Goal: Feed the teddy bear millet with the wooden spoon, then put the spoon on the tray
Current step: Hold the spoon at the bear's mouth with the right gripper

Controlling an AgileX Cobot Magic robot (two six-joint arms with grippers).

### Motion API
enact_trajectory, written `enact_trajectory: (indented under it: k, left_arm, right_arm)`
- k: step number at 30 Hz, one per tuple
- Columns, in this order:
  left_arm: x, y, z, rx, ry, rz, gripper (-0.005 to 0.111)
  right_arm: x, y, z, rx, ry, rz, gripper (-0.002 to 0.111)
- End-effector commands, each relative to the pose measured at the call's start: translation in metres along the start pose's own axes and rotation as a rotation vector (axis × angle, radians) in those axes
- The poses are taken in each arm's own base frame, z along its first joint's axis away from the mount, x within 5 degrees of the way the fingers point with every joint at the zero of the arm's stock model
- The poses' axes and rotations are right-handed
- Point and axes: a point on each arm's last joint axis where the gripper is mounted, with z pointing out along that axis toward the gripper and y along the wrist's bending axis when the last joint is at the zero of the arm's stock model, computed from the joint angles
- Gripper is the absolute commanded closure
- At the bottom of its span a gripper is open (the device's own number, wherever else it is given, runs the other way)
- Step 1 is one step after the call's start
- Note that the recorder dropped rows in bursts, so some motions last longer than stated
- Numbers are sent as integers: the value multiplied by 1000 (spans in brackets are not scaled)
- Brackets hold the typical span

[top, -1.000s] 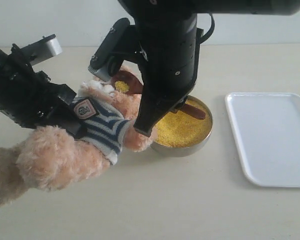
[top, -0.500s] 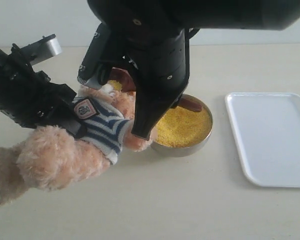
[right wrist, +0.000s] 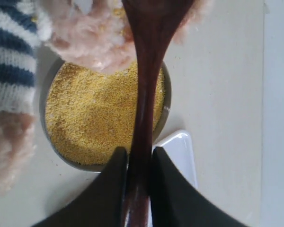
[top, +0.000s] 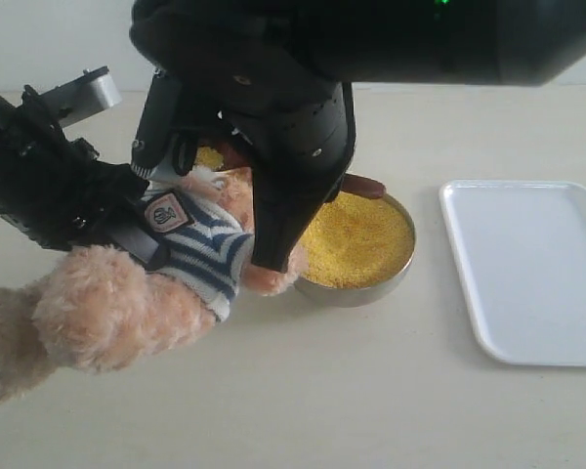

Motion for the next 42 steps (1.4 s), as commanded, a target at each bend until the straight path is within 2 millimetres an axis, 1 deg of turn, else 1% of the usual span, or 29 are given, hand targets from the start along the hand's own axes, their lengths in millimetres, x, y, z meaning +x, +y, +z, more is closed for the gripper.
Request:
enact_trajectory:
  k: [1, 6, 10, 13, 22, 29, 36, 42]
  left_arm:
    - [-1, -3, -1, 19, -19, -5, 103]
    - [-1, -3, -1, 21, -15, -5, 103]
    - [-1, -3, -1, 21, -15, -5, 103]
    - [-1, -3, -1, 21, -15, -5, 103]
    - [-1, -3, -1, 21, -15, -5, 103]
    - [-1, -3, -1, 20, -17, -4, 103]
    - [-1, -2, -1, 15, -15, 2, 103]
    - [-1, -2, -2, 16, -14, 0, 103]
  right_arm:
    - [-1, -1, 1, 33, 5, -11, 109]
    - [-6, 6, 8, 54, 21, -48, 109]
    - [-12, 12, 5, 114, 8, -99, 109]
    - [-12, 12, 5, 120, 8, -90, 109]
    - [-6, 15, 14, 169, 43, -116, 109]
    - [-7, 11, 14, 222, 38, -115, 109]
    - [-6, 9, 12, 230, 34, -113, 109]
    - [-3, 5, 5, 235, 17, -98, 109]
